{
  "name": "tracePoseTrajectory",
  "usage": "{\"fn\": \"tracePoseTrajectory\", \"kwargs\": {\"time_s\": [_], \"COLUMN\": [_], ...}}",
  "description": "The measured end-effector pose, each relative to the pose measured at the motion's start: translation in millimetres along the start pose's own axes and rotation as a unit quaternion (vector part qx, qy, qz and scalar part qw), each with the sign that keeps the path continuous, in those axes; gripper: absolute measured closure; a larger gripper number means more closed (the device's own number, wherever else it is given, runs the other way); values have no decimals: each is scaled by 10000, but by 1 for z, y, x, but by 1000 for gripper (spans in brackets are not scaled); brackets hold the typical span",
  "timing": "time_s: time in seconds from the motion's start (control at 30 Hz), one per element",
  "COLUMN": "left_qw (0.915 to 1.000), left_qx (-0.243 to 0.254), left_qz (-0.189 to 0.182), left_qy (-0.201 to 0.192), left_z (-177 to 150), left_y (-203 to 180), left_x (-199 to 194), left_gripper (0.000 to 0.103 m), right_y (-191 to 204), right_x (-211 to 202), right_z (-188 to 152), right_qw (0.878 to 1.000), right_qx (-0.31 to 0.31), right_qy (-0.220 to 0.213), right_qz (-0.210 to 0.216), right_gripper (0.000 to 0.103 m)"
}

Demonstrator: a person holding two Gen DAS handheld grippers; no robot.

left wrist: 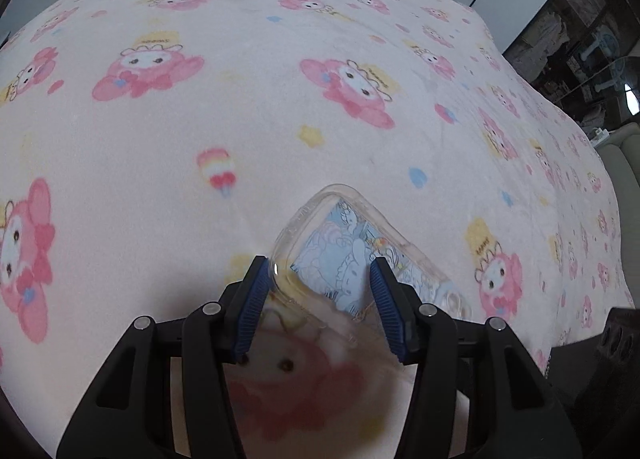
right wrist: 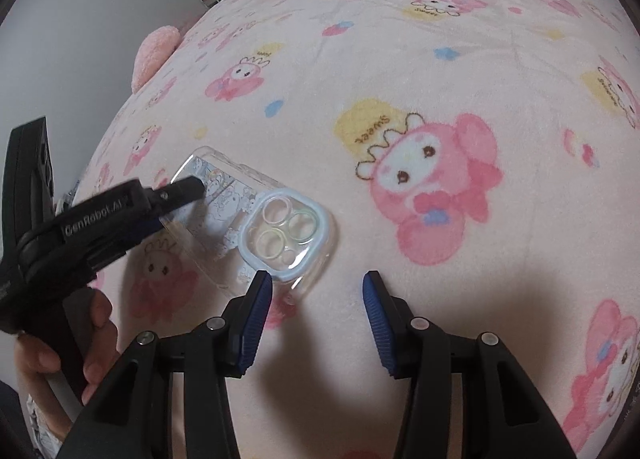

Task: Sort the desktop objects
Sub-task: 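Close the left gripper on the clear phone case while the right gripper steadies it, then lift the clear phone case with the left gripper toward the black box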

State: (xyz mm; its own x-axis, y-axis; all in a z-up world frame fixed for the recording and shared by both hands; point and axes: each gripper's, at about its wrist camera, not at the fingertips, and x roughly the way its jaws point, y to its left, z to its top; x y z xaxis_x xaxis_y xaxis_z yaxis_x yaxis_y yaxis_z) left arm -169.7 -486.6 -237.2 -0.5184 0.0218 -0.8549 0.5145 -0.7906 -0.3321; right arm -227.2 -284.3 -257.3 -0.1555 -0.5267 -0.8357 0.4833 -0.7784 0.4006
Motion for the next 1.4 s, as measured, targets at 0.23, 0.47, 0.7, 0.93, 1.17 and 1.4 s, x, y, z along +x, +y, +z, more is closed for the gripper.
{"fn": "tracePoseTrajectory", "kwargs": {"time_s": [0.23,0.47,0.7,0.93,1.17,1.4], "left_qw": [9981,9999,9993,9942,9981,9958], "left_qx": [208,-71,193,64,-138,-191], "left_qz": [-405,-88,117,-352,-294,-291], "left_qy": [420,-14,296,1019,528,843], "left_z": [-64,-51,-55,-122,-135,-129], "left_y": [-11,9,-20,-20,-4,-8], "left_x": [-39,-41,-22,-50,-77,-45], "left_gripper": [50,51,56,53,53,53], "right_y": [-1,-25,-22,-21,-33,-36], "right_x": [-37,-49,-27,-64,-83,-62], "right_z": [-28,-32,-14,-62,-107,-91], "right_qw": [9998,9992,9998,9975,9957,9973], "right_qx": [-210,-65,-198,-504,-609,-495], "right_qy": [39,-140,85,335,622,547], "right_qz": [-52,-381,-58,-361,-326,-24], "right_gripper": [66,66,77,77,77,67]}}
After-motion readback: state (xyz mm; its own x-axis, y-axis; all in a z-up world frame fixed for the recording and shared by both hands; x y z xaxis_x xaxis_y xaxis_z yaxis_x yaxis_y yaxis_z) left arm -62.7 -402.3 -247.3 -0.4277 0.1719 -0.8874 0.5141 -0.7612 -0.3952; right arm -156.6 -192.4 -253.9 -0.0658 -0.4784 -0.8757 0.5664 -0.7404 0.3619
